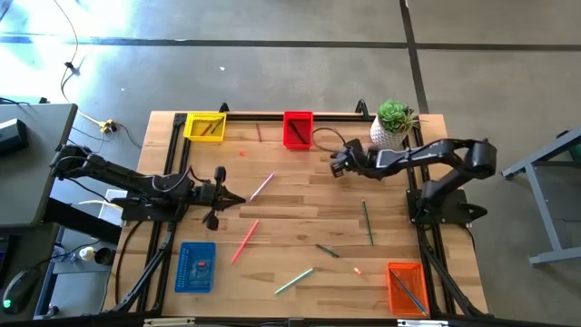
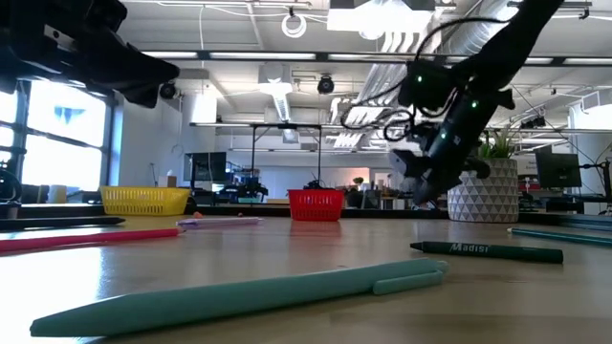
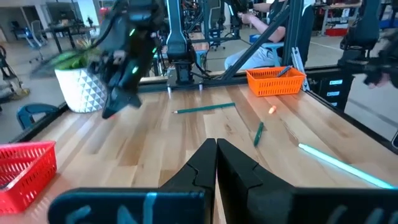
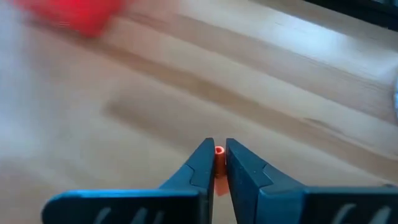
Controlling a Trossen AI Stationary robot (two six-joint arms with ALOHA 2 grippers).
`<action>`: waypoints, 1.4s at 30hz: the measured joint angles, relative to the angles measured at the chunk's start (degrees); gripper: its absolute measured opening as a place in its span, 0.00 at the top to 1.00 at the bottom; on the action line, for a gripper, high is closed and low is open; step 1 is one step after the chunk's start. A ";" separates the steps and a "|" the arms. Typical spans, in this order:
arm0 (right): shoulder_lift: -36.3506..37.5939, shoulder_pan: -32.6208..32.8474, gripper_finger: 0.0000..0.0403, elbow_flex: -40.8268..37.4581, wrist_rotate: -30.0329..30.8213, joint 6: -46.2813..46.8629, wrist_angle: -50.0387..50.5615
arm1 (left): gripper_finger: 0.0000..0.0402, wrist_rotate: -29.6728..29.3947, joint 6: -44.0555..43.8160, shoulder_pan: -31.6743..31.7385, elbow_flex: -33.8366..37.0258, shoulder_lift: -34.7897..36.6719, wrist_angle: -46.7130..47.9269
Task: Sort crayons/erasers/pens/pencils in bins
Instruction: Put the top right orange eraser into the blue bin
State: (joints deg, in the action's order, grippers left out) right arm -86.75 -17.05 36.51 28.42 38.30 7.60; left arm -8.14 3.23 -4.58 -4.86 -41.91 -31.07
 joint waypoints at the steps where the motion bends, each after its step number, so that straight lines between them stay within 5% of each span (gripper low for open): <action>1: 0.55 1.63 0.95 0.00 -0.02 -0.02 -0.91 | 0.99 0.01 -0.10 0.00 0.00 -0.42 0.00; 11: 1.06 17.32 0.95 0.04 -0.42 -7.41 -22.86 | 0.94 -0.92 -1.18 -0.02 0.02 -8.47 -7.64; 21: 1.06 29.04 0.95 0.09 -9.38 -26.67 -48.72 | 0.78 3.79 -3.15 -0.07 -2.13 -20.62 -21.56; 42: 1.13 36.81 0.95 0.15 -17.79 -38.79 -61.35 | 0.74 4.09 1.94 -6.71 -32.60 -51.77 -24.40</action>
State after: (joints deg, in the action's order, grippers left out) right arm -85.62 19.75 36.67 10.63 -0.49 -53.75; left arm -4.05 5.17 -11.29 -37.46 -93.68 -55.47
